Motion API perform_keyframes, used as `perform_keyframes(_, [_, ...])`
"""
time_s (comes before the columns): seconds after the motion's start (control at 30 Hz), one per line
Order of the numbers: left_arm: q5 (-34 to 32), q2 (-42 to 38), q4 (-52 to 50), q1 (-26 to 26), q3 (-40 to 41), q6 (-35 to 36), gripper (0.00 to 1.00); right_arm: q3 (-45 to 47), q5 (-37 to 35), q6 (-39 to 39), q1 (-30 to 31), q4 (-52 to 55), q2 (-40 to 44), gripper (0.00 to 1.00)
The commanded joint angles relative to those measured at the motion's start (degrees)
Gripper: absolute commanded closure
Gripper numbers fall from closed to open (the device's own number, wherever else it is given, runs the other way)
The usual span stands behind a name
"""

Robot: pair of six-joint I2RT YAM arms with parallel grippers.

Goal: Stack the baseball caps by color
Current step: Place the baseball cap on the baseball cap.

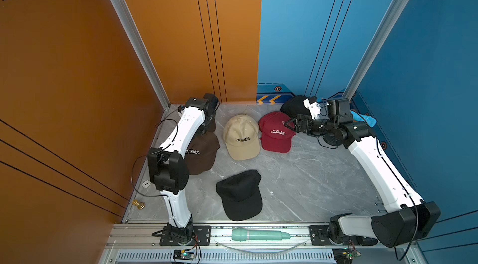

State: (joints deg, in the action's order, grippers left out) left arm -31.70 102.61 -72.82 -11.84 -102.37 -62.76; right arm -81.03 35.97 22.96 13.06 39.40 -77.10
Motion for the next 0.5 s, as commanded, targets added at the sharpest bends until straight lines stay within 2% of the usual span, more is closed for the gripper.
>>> perform_keyframes(0.0, [1.52, -7.50, 6.83, 4.15, 8.70, 6.70, 0.30, -0.93, -0.68, 0.77, 1.36, -0.64, -1.07, 0.00])
perform_keyframes(0.07, [5.94, -12.61, 13.05, 6.56, 16.59, 9.92, 0.30, -1.50, -1.51, 0.79, 2.38, -0.51, -1.22, 0.00])
perform_keyframes(0.23, [17.78, -24.61, 25.20, 14.21, 36.51, 12.95, 0.27, -2.33, -2.79, 1.03, 5.05, -0.49, -1.97, 0.00])
perform_keyframes(0.33, [26.54, -29.22, 33.35, 19.82, 47.21, 14.34, 0.27, -3.24, -3.42, 1.03, 6.71, -0.37, -2.91, 0.00])
perform_keyframes(0.47, [37.26, -32.29, 44.74, 25.34, 56.30, 15.52, 0.28, -4.46, -4.53, 1.01, 8.67, -0.11, -3.80, 0.00])
